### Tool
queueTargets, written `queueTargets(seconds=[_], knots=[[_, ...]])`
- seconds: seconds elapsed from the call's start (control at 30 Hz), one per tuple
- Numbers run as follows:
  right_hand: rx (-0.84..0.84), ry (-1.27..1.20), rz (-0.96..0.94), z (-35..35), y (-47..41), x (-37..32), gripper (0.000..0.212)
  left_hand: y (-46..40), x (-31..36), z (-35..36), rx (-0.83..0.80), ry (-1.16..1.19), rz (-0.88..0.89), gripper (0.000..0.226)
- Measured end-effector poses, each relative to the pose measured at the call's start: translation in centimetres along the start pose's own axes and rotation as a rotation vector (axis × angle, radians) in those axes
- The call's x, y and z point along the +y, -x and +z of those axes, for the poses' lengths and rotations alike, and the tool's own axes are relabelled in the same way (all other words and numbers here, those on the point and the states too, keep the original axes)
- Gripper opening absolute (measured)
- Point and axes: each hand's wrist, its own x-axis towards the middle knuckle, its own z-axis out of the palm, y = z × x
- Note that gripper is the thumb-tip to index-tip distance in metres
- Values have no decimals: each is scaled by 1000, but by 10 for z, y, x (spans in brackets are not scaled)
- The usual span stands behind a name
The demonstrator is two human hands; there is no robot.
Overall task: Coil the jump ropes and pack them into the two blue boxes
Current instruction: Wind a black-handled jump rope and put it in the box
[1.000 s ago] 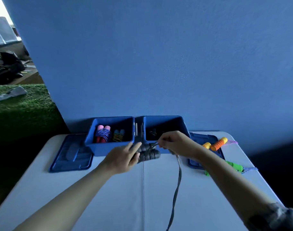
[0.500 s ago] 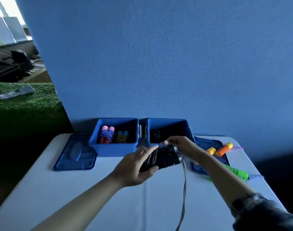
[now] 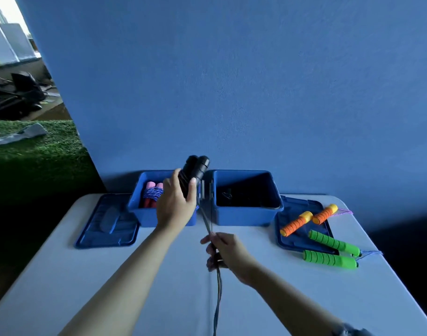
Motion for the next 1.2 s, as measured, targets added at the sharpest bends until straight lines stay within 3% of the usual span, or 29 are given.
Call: queueTargets(seconds=[0.1,0.17,0.27,0.37,0.53,0.7,0.87,1.07,1.13,1.2], knots=[[67,122,-1,7,5,-1,30,-4,-11,3,-78,-133,-73,56],[118,423,-75,6,8,-5,27,-2,-23,9,-168,-224,-25,61],[167,776,-209,-2,12,-18,26,10,-45,19,-233,-409,189,56],[197,849,-237,-23,18,-41,23,24,-58,22,-326,-420,363,55],[75,960,-257,-56,23,-65,23,44,-50,23,-411,-420,650,58],[27,989,-293,-91,7,-77,23,65,-33,13,-563,-165,766,56],[-55,992,-281,-110,-6,-66,21,70,-10,-4,-583,1,941,55],[-53,722,-261,-114,-2,-53,17,70,7,-14,-513,218,864,53],[-3,557,-272,-108,12,-60,27,70,13,-18,-505,241,846,54],[144,361,-227,-98,18,-57,56,70,20,-20,-462,251,778,53]])
